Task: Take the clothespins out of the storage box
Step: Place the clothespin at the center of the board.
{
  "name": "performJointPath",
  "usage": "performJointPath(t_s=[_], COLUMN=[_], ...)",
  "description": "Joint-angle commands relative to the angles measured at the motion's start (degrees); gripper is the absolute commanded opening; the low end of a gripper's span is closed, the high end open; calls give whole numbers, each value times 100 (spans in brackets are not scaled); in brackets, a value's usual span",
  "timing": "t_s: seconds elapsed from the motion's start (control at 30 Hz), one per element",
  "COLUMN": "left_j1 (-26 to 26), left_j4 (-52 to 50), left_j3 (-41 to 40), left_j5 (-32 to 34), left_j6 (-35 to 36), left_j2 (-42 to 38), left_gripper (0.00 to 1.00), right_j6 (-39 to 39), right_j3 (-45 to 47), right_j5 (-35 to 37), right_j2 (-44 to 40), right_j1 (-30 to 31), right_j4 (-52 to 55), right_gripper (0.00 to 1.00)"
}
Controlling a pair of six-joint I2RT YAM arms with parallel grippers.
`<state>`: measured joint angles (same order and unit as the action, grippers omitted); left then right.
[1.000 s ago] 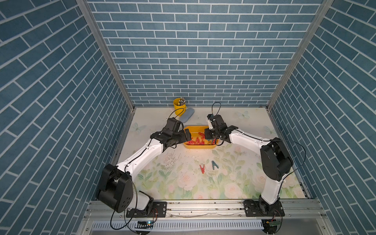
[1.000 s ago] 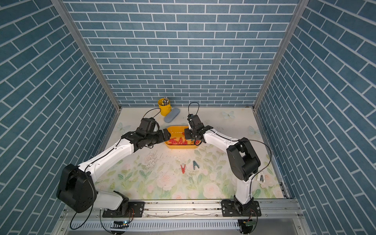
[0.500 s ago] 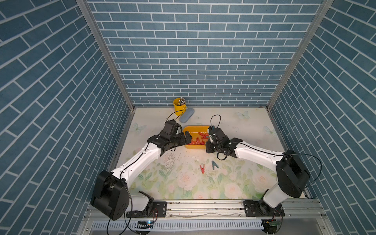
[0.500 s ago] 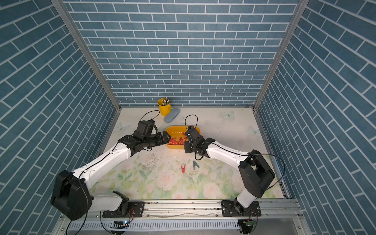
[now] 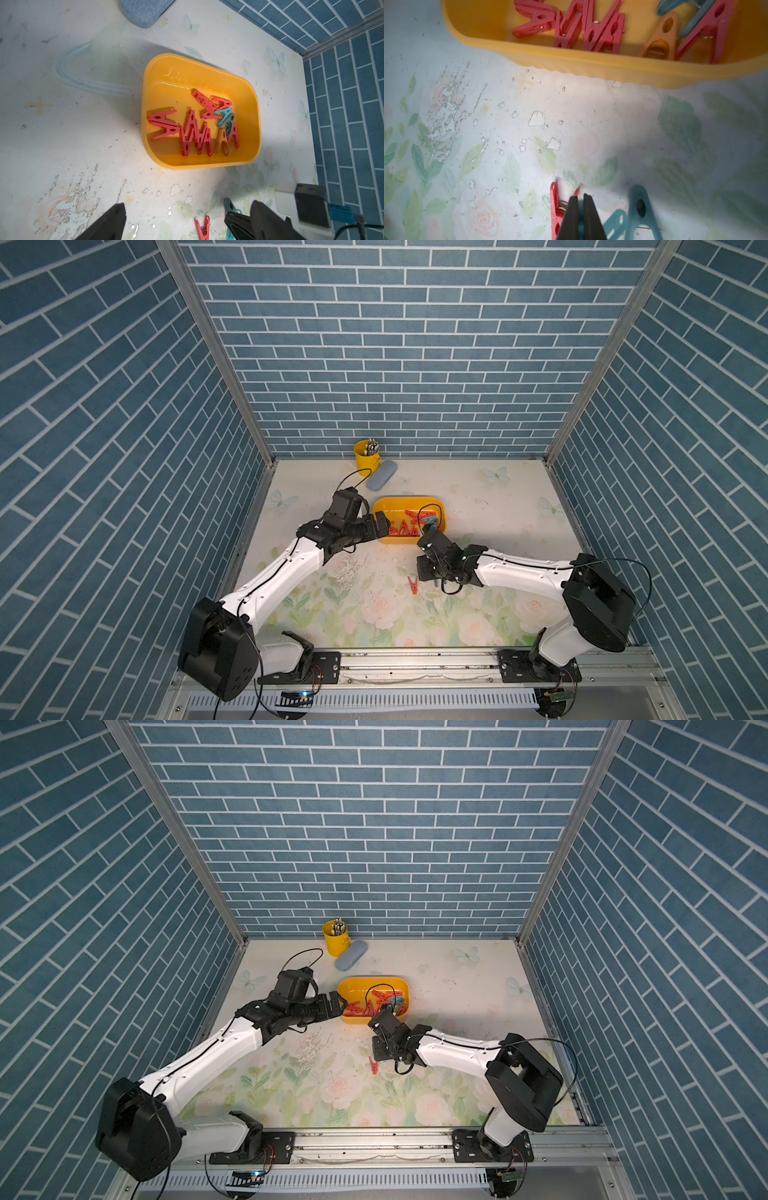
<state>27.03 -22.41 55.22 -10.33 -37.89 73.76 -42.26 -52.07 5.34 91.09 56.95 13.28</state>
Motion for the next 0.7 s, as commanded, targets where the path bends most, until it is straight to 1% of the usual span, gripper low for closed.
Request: performJointPath(t_s=[0.0,0.23,0.3,0.37,0.43,0.47,0.67], left_j1=[20,29,26,30,33,39,65], left_j4=[-105,-96,-96,-96,-88,-77,-53], left_j3=[-91,-134,-139,-143,-143,-139,-54], left_j5=[40,44,40,40,40,40,39], left_j6=[54,36,36,36,29,32,30], left_j2=[-115,-151,-143,-138,-114,-105,19], left_gripper=[100,100,100,100,99,100,99], right_j6=[-283,-318,-318,-309,-300,-292,-261], right_j3=[133,240,256,266,267,265,194], right_j5=[73,54,62,62,76,76,151], right_j2=[162,391,401,387,354,332,107], right_j1=[75,115,114,117,115,115,115], right_j4=[-92,-150,-168,-185,-183,-185,-69], right_gripper=[0,4,12,14,19,24,27])
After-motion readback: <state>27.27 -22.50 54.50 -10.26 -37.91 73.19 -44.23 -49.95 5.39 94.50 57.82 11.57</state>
